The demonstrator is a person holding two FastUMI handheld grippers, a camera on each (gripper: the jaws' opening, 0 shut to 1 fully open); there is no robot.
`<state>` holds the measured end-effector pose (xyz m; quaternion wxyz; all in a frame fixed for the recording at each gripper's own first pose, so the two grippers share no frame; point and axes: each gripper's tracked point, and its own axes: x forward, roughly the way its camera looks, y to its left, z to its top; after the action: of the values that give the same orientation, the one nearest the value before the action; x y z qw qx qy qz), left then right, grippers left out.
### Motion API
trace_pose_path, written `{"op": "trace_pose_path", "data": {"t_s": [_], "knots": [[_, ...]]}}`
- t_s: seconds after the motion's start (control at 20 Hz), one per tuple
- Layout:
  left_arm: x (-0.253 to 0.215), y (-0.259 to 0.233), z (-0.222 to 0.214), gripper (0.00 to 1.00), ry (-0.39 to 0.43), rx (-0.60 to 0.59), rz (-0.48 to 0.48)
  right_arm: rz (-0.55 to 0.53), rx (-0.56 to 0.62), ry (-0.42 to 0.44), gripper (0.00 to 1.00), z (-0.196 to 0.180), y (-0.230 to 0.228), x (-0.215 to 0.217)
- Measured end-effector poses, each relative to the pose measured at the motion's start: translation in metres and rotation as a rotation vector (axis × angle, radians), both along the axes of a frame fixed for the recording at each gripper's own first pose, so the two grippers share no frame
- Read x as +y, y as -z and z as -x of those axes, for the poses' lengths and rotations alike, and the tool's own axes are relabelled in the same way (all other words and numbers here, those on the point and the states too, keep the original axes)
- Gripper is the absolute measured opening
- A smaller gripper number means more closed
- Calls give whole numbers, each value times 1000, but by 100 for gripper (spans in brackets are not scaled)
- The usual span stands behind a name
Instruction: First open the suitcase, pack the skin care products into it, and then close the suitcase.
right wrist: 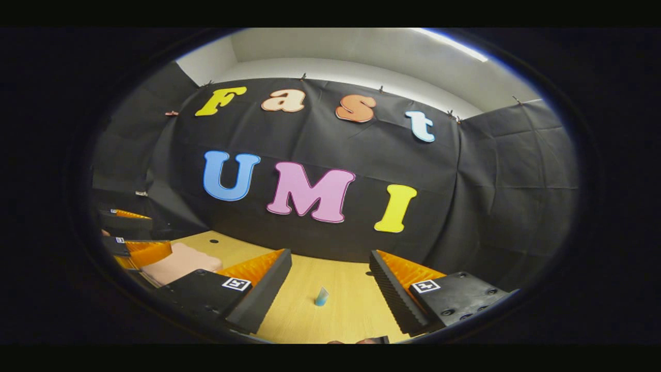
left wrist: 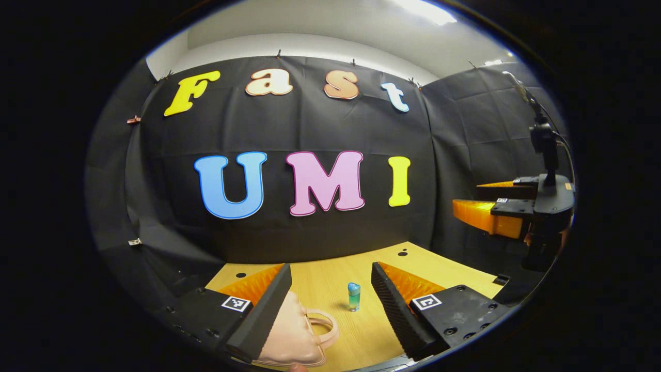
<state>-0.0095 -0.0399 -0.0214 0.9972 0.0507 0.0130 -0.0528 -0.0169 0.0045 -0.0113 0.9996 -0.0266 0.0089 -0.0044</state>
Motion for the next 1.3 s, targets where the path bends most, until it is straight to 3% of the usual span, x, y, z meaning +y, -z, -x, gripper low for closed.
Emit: {"op": "trace_pose_path", "data": {"t_s": [0.4,0.8,0.95,1.3], "knots": [[-9,37,-15,98,36,111,22,-15,-39,10,96,-5,-12,-6],[-27,117,-61,98,16,404,112,-52,-52,19,96,-31,0,-37],[-29,161,-82,98,-26,564,177,-64,-48,15,96,-51,16,-53],[-11,247,-123,96,-211,874,244,-94,36,-3,96,-99,80,-85]]}}
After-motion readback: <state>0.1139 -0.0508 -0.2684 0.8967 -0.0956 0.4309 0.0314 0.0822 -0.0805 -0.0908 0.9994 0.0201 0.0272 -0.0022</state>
